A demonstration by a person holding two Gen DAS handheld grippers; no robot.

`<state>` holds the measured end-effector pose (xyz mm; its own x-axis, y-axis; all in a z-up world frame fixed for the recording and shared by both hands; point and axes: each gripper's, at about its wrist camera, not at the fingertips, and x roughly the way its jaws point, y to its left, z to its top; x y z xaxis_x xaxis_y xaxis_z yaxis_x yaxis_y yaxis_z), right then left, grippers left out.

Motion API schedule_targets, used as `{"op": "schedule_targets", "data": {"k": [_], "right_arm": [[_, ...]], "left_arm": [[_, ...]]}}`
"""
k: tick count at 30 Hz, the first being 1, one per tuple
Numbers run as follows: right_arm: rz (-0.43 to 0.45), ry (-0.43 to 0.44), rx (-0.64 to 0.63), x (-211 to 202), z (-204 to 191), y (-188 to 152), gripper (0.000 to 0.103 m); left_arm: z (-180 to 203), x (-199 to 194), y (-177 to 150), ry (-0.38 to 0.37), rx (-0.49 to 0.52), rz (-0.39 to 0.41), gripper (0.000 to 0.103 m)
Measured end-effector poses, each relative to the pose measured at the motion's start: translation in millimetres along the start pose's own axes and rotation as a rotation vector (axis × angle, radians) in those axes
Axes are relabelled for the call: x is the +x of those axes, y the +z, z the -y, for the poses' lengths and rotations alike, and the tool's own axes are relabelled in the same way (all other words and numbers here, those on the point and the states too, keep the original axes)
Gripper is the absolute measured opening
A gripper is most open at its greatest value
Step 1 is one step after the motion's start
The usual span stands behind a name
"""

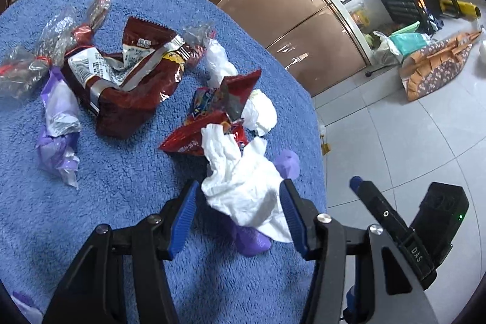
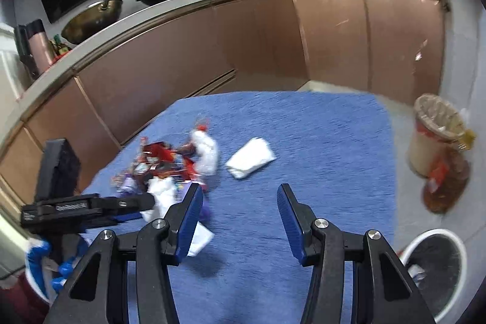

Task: Collect trash
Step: 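Grasp a white tissue with the left gripper while the right gripper grasps a purple bag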

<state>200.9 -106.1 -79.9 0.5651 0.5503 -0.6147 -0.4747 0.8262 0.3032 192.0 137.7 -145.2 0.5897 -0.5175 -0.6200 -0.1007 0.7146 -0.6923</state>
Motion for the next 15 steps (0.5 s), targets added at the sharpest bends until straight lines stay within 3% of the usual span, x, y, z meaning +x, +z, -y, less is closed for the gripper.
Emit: {"op": "schedule_targets", "data": {"k": [2,5,15], "right_arm": [[-0.02,0.05,0.016,7.9,-0.8,2.4,0.048],[-0.054,0.108,0.013,23.1,-6.3,5.2,0.048],[-0.156,0.188,0.003,65.4,-22.2,7.3,0.03]], "left_arm": [[-6.1,1.6,4.0,-0.008,-0.009,-0.003,0.031],[-9.5,4.8,5.8,-0.007,-0.018,-0.002,0.017],[-12.9,5.9,6.4,-0.017,-0.001,0.002,0.015]]}}
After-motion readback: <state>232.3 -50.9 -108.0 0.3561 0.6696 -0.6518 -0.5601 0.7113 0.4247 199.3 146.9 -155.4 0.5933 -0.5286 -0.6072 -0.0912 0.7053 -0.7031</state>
